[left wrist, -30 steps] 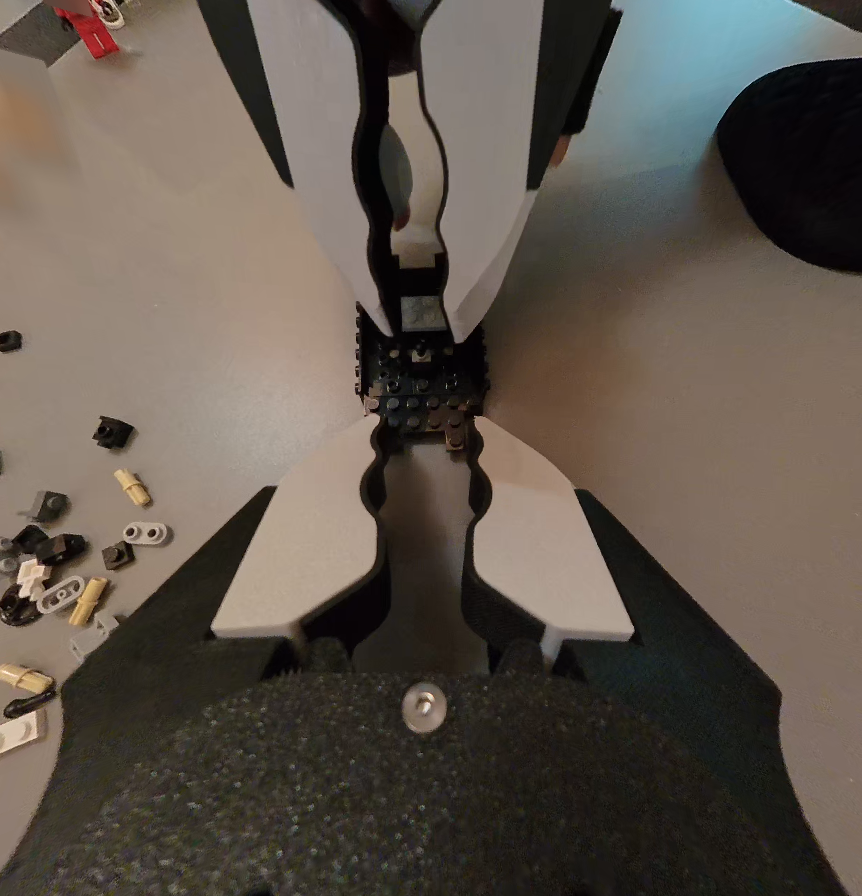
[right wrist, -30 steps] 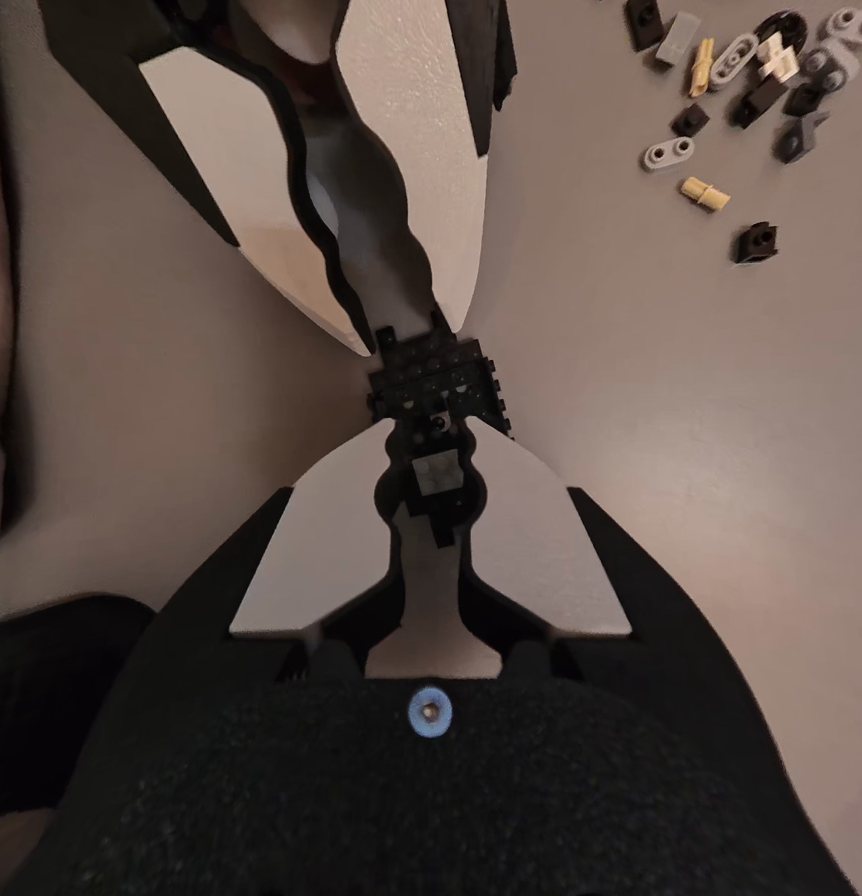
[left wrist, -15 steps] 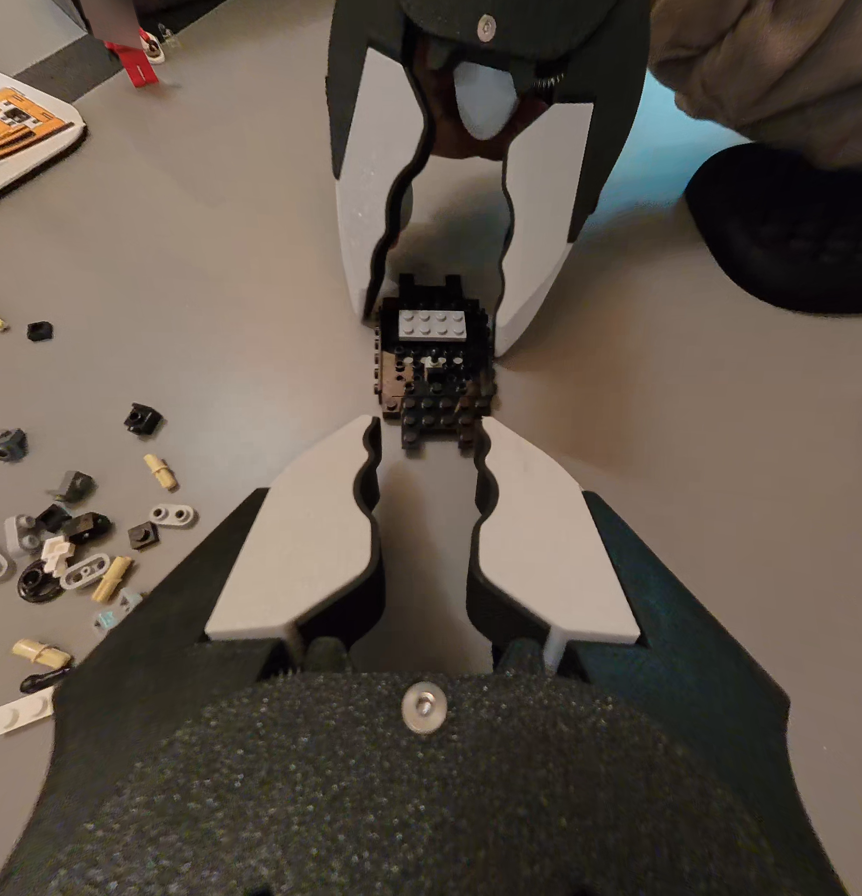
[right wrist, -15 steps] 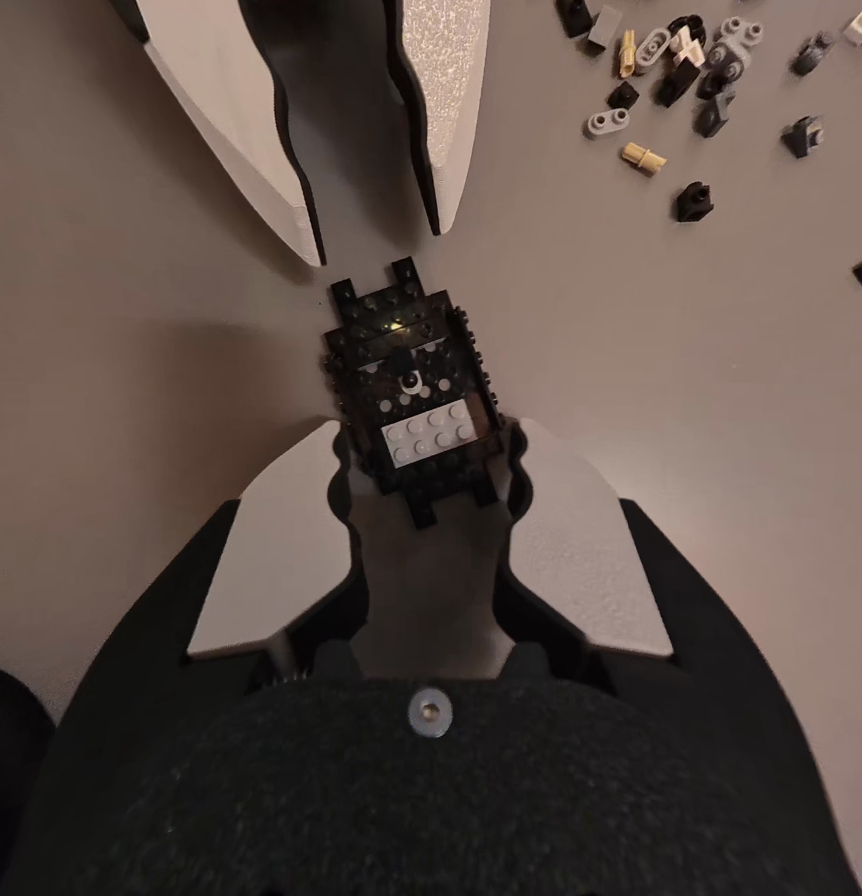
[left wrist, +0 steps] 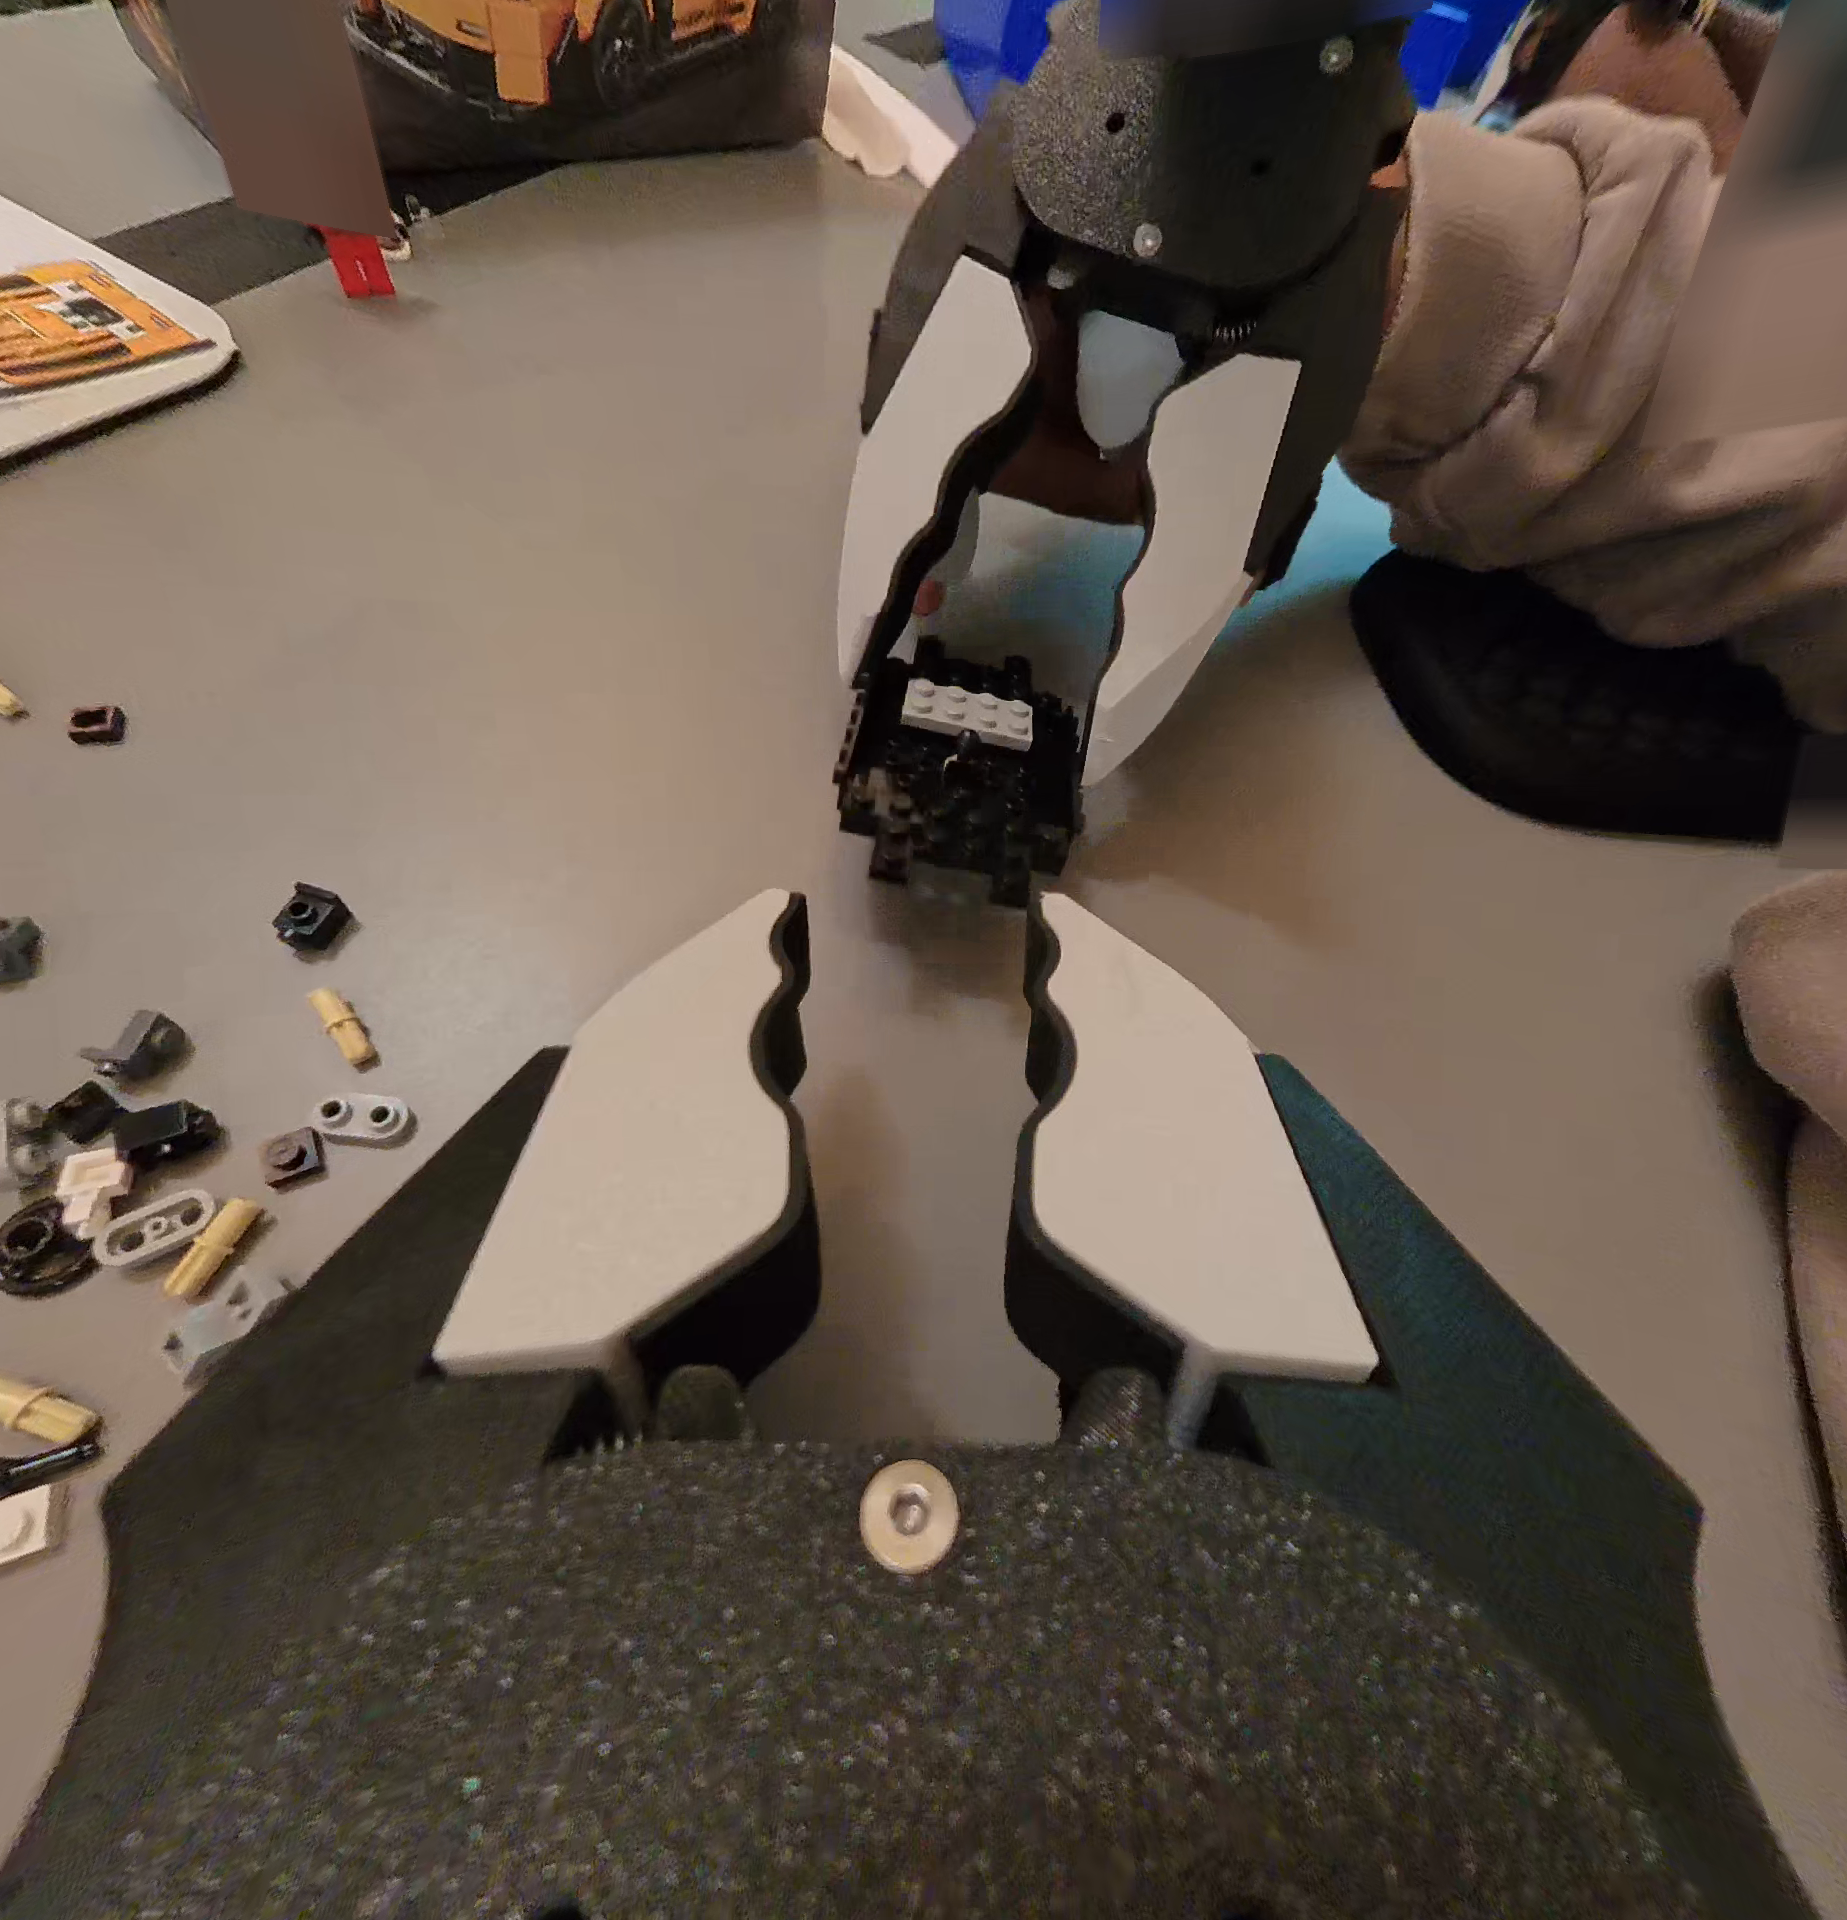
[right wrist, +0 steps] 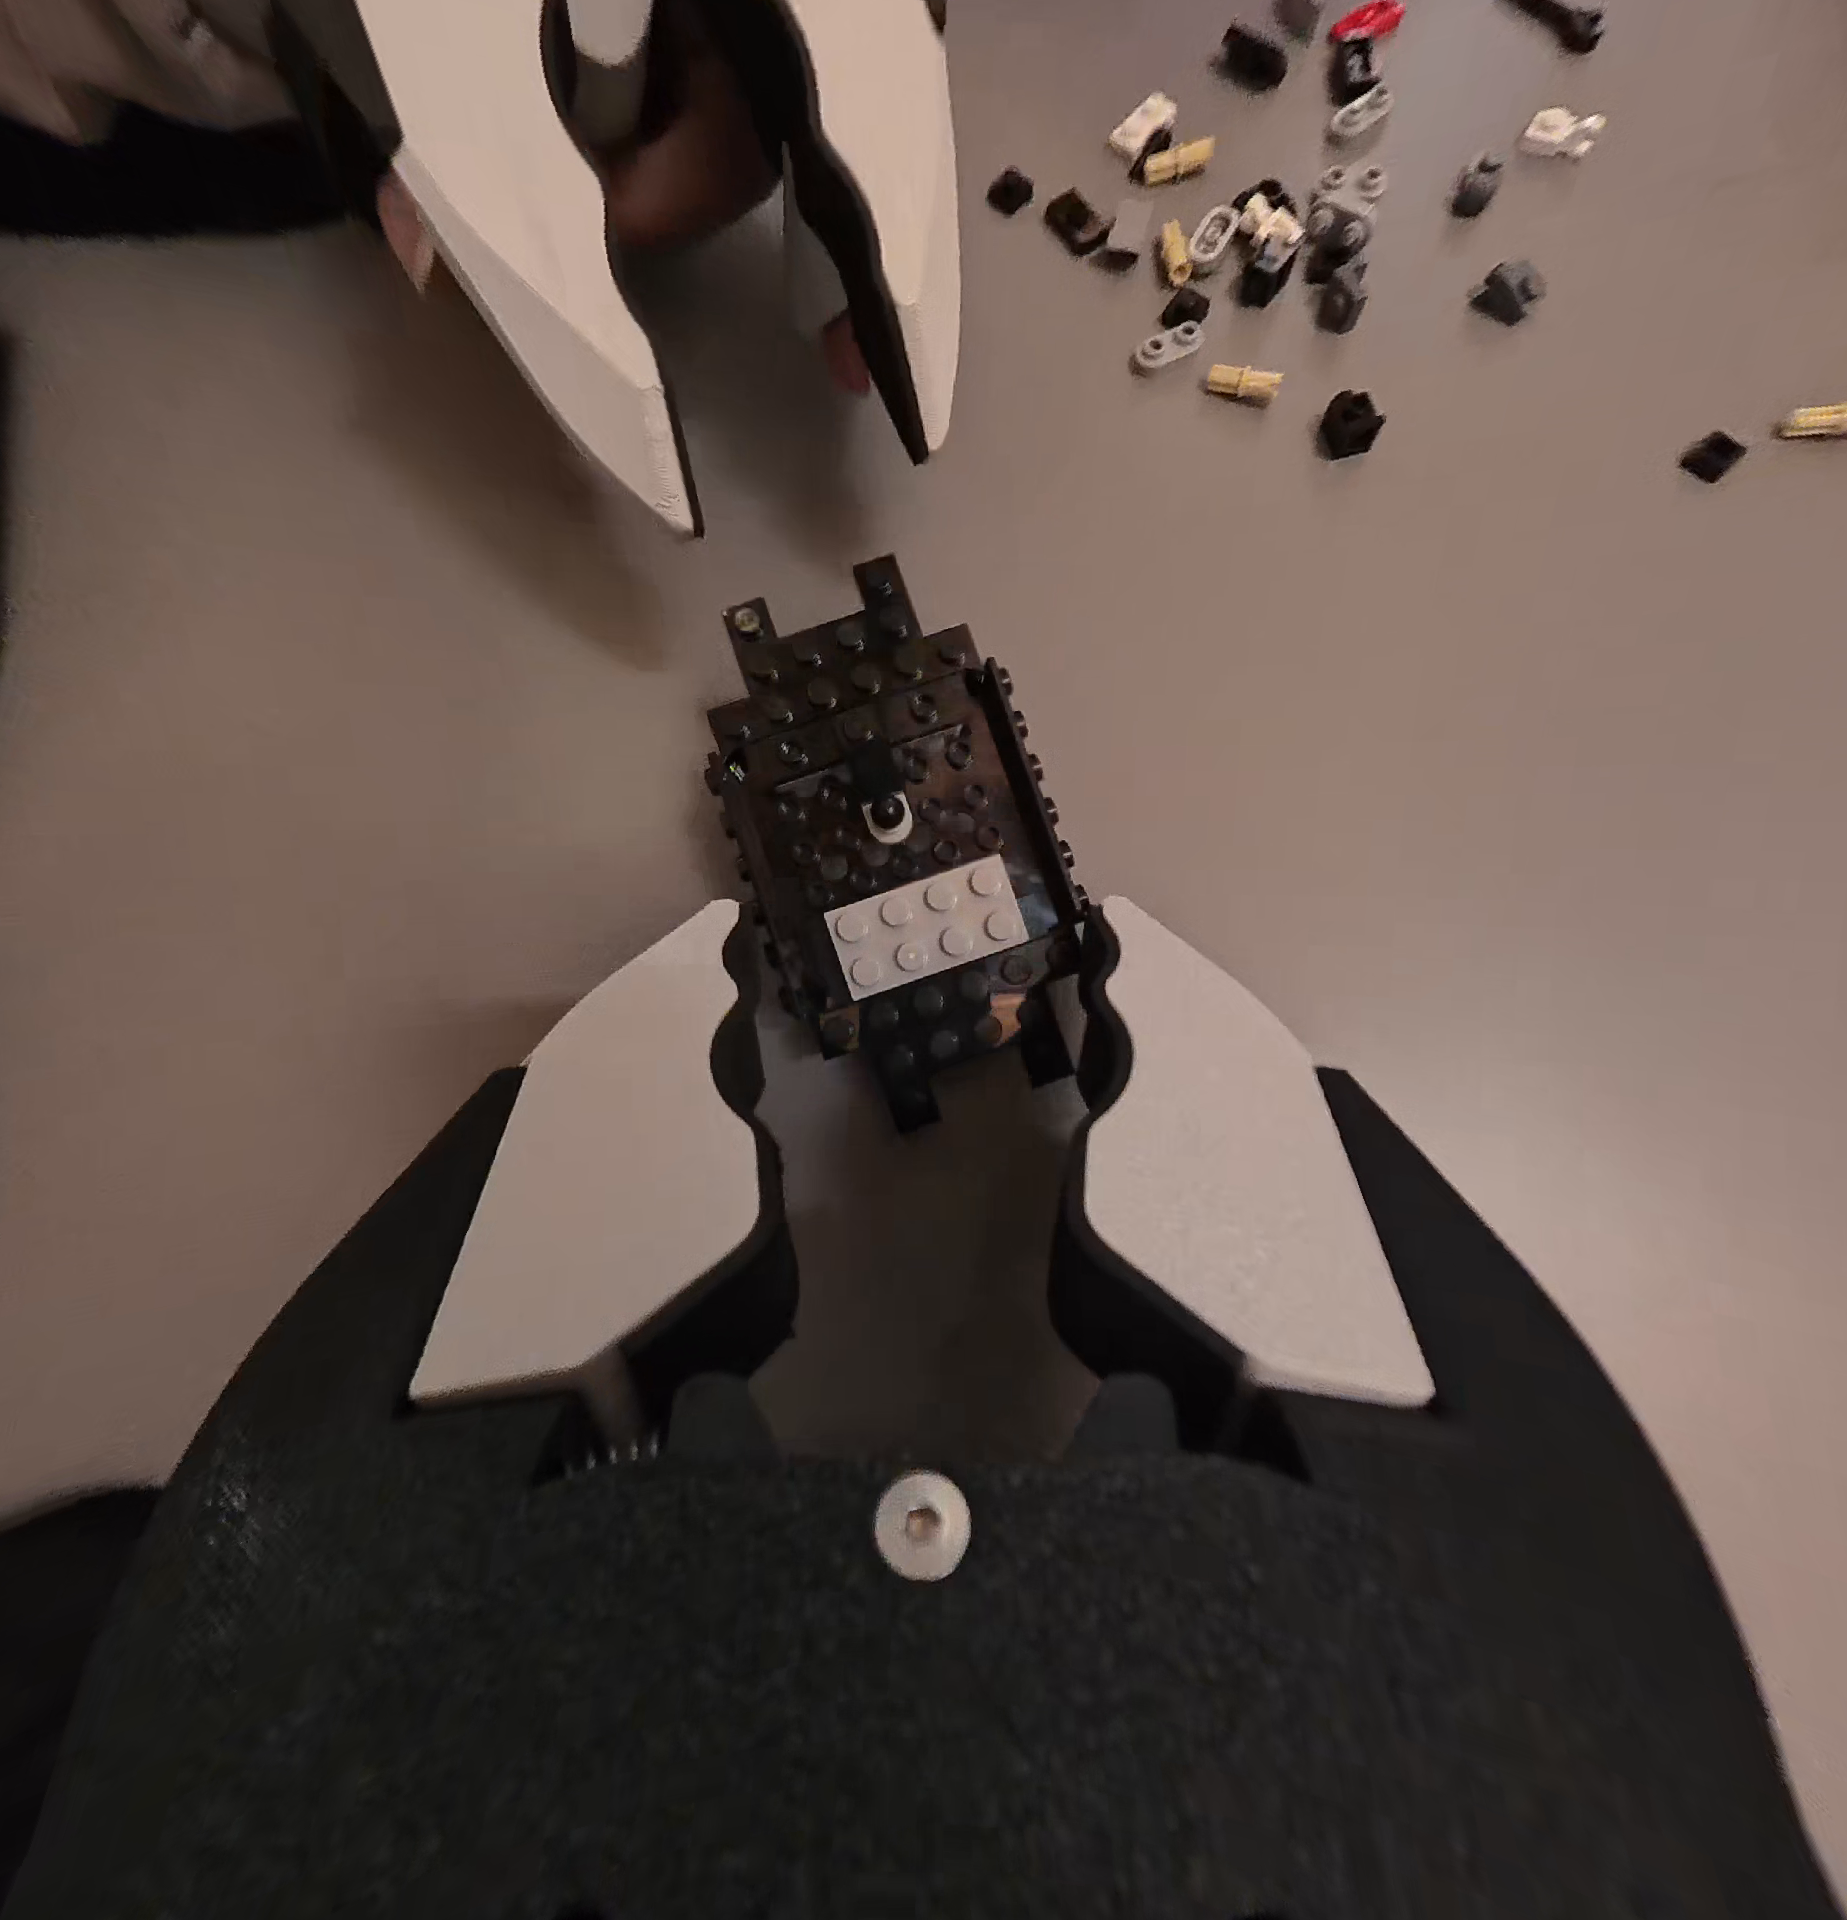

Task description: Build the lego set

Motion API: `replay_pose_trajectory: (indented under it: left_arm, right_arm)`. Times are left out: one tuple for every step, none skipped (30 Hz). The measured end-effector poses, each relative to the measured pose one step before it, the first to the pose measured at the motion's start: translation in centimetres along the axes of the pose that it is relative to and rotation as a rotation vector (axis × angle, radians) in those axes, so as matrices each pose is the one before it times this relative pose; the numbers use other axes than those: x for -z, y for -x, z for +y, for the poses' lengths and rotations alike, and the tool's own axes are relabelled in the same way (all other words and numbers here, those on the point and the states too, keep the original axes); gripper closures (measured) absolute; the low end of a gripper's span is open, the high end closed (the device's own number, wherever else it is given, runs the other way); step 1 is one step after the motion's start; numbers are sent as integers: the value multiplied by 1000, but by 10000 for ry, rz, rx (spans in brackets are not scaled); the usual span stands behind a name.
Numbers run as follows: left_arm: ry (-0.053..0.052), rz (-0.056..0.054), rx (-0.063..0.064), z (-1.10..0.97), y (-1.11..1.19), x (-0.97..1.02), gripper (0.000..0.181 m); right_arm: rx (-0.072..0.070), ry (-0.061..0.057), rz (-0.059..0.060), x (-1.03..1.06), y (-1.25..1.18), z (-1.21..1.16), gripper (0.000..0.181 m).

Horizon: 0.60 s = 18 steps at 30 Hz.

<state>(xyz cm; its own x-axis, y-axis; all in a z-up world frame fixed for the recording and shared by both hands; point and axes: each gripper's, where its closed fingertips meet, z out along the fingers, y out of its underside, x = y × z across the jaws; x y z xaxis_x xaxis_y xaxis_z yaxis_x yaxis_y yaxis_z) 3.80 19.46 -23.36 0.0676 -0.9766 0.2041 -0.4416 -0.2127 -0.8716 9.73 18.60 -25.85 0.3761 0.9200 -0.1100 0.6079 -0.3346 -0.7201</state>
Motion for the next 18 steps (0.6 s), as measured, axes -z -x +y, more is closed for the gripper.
replay_pose_trajectory:
  left_arm:
    - [-108,83,73,-176,-110,60,142]
    - [-118,100,78,-180,-143,26,142]
    - [-128,112,80,-174,-168,11,142]
    - [-137,111,71,-196,-185,22,142]
    - [-148,115,46,-225,-219,32,142]
    - [-188,84,-6,-290,-202,43,142]
    - [-232,65,-77,-373,-222,85,141]
    - [-251,63,-127,-435,-258,113,140]
    - [-259,63,-165,-466,-269,139,139]
    - [-262,29,-184,-476,-230,140,138]
    - [-260,-20,-185,-463,-149,130,136]
    - [-231,-4,-158,-393,-133,116,134]
    - [-174,31,-103,-295,-135,85,131]
    - [-138,51,-58,-212,-151,40,129]
    - [-123,64,-54,-189,-169,28,127]
    - [-108,59,-71,-164,-168,5,126]
    - [-74,88,-82,-119,-214,-35,125]
    - [-55,38,-83,-87,-155,-35,124]
  right_arm:
    - [-107,-239,52,341,83,-207,122]
    - [-104,-256,40,312,93,-286,122]
    - [-113,-233,9,261,118,-317,122]
    - [-107,-241,13,224,104,-389,122]
    - [-112,-287,4,208,98,-501,122]
    - [-137,-300,-54,175,171,-574,122]
    - [-128,-305,-98,116,229,-616,122]
    - [-117,-282,-137,31,280,-583,122]
    - [-97,-245,-153,-53,303,-517,122]
    - [-67,-205,-156,-134,298,-417,122]
    - [-31,-134,-183,-174,308,-289,122]
    - [-12,-128,-125,-176,216,-247,122]
    - [-11,-88,-89,-160,139,-172,122]
    - [-17,-72,-86,-120,137,-136,122]
    - [-30,-83,-120,-121,194,-134,122]
    - [-30,-88,-140,-133,237,-127,122]
    - [-11,-90,-120,-137,237,-118,122]
    - [-10,-46,-98,-146,192,-59,122]
